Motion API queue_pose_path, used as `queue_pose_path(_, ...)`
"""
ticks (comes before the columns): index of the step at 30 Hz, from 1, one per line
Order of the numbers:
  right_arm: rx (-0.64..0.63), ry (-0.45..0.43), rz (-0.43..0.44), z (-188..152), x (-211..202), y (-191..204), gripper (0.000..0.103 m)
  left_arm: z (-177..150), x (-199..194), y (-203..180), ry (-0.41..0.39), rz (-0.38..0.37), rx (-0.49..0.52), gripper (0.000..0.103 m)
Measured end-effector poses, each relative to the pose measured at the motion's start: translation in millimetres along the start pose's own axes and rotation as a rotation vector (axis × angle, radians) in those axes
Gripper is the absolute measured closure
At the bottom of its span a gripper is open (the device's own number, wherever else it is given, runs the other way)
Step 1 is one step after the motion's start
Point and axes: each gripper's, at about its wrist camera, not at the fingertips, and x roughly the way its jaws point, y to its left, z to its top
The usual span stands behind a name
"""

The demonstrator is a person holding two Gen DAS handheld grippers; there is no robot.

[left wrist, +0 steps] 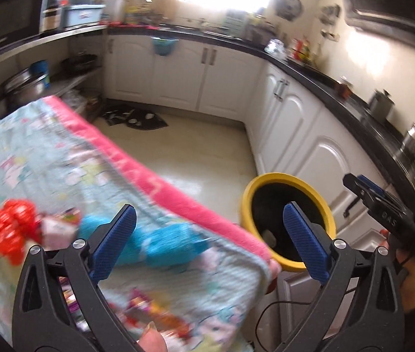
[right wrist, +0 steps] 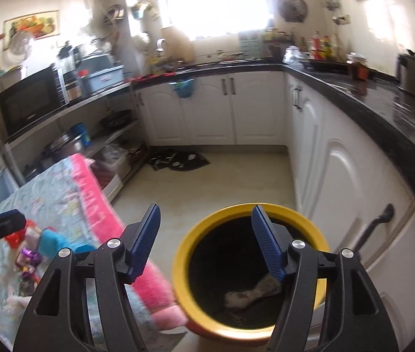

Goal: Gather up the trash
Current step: 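Carry the bag and chocolate bar over the yellow bin and open both tools, then grasp the red mesh bag with the left tool while the right tool grasps the teal scrubber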

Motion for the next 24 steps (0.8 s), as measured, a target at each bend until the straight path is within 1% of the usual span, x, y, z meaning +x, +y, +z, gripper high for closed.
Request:
queue_pose_path(2, -0.024, 0.002, 0.025, -0.4, -1.3, 14.3, 0.039, -3.1, -9.8, 13.0, -0.010, 0.021, -0.024, 0.011)
queue_pose_path(5, -0.062, 0.008, 0.083, -2.6, -4.7, 42.0, 0.037, -6.2, -29.1, 39.6, -0.032, 0.058, -0.068, 0.011)
queue_pose_path(10, -0.143, 0.010, 0.170, -0.6, -12.0, 83.7, 0.034, -14.4, -63.5, 76.6, -0.077, 0.139, -0.114, 0.011)
queue_pose_path(13, -0.190, 0.013, 0.236, 0.6, -16.4, 110.4, 0.032, -17.9, -81.9, 94.9, -0.104, 0.156, -0.147, 0.011)
queue_pose_path(17, -0.246, 0.022, 0.295, 2.3, -19.3, 142.0, 0.032, -19.0, -99.0, 113.3, -0.134, 0.196, -0.175, 0.011)
queue_pose_path(24, -0.337, 0.027, 0.362, -3.3, -29.4, 183.4, 0.029, -26.6, -122.2, 143.6, -0.161, 0.240, -0.222, 0.011)
